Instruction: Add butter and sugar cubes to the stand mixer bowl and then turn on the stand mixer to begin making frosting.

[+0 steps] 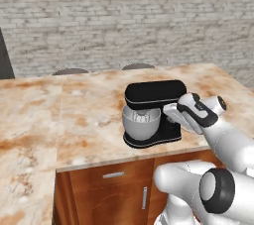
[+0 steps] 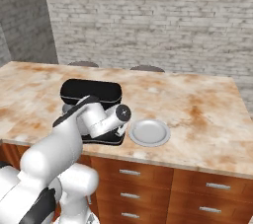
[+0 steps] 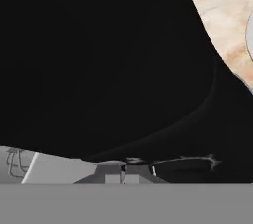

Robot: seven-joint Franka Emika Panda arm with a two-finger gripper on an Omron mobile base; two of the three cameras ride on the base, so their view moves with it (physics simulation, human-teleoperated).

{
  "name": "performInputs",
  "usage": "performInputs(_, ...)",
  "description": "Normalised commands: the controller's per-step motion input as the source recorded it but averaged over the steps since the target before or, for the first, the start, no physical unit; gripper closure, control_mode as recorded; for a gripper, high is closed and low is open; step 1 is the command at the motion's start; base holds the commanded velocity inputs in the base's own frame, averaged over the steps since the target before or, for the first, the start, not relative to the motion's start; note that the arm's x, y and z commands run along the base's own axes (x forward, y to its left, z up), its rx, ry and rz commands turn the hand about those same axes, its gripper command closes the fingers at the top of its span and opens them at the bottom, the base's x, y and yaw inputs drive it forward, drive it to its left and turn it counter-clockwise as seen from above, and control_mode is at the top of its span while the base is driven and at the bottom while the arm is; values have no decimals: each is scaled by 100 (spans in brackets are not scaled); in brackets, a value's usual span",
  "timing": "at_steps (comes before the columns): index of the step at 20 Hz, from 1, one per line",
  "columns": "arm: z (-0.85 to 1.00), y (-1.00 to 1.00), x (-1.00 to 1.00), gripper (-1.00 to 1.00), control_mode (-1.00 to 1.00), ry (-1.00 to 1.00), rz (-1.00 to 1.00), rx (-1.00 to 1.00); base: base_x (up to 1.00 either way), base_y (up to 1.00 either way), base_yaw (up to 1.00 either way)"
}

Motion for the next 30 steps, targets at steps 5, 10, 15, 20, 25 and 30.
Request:
performInputs(5, 0, -76, 0, 100, -100, 0, -9, -1, 0, 0, 0)
performInputs(10, -6, -66, 0, 100, -100, 0, -7, -3, 0, 0, 0)
performInputs(15, -11, -29, -11, 100, -100, 0, -3, 0, 0, 0, 0)
performInputs(20, 37, 11, -86, 100, -100, -6, 0, 0, 0, 0, 0)
performInputs(25, 46, 48, -60, 100, -100, -1, 0, 0, 0, 0, 0)
performInputs(30, 10, 69, -3, 100, -100, 5, 1, 0, 0, 0, 0)
